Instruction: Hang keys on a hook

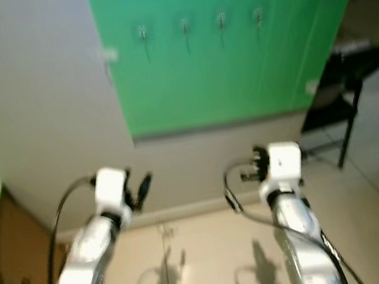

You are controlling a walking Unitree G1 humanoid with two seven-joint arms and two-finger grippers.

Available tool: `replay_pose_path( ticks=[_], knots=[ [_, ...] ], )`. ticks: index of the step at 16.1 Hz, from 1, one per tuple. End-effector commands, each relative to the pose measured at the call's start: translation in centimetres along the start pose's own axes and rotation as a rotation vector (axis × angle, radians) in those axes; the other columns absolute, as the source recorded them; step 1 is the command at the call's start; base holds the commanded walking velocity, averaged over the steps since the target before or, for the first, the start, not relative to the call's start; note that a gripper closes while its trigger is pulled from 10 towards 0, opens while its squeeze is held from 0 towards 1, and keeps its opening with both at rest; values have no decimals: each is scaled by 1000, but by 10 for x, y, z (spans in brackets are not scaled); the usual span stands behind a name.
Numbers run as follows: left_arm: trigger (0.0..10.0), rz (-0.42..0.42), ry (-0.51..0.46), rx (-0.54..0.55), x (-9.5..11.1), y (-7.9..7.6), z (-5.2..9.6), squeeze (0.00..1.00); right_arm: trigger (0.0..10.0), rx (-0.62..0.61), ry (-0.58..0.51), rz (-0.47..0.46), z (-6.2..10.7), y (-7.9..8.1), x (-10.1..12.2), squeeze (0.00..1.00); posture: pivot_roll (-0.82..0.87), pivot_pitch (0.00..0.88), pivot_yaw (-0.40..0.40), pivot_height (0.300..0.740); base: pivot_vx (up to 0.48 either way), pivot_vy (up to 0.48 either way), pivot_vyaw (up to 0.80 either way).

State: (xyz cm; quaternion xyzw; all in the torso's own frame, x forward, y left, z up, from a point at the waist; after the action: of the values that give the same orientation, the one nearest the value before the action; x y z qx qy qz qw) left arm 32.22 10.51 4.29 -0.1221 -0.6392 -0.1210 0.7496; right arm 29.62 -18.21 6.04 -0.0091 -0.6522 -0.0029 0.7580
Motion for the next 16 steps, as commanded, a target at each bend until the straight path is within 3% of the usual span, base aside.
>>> replay_pose_path(
  ticks=[1, 6, 9, 12, 16],
  knots=[
    [10000, -21, 5, 9, 2, 5, -1, 0, 10000, 25, -6, -17, -3, 5, 3, 0, -112, 0, 5, 740, 0, 480, 0],
    [10000, -44, -1, 29, 9, 7, -7, 0, 10000, 49, -5, -59, -11, 9, 4, 0, -110, 0, 11, 740, 0, 480, 689],
    [10000, -89, 41, 60, 8, 10, -13, 0, 10000, 103, -5, -69, -15, 14, 5, 0, -98, 0, 19, 740, 0, 0, 685],
    [10000, -82, 23, 26, 16, 9, -16, 0, 10000, 83, -21, -73, -17, 6, 9, 0, -97, 0, 26, 740, 0, 0, 665],
    [10000, -101, -7, -36, 26, -7, -20, 0, 10000, 59, -32, -95, -12, -1, 8, 0, -128, 0, 59, 740, 0, 0, 628]
  ],
)
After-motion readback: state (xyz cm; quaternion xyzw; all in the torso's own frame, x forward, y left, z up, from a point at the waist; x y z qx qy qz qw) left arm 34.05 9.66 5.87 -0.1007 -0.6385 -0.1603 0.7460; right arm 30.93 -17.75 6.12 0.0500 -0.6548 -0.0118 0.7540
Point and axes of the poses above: a point about 5 cm out from each wrist's last joint towards the gripper, its own z axis pointing back from the gripper into the wrist, its own x axis along the axis of the wrist's last joint, y = z × x, the point moved 4 cm from there along -z, pointing out of the wrist towards the gripper, and after that the axes turned 3 degrees about z, right-handed, at the moved point
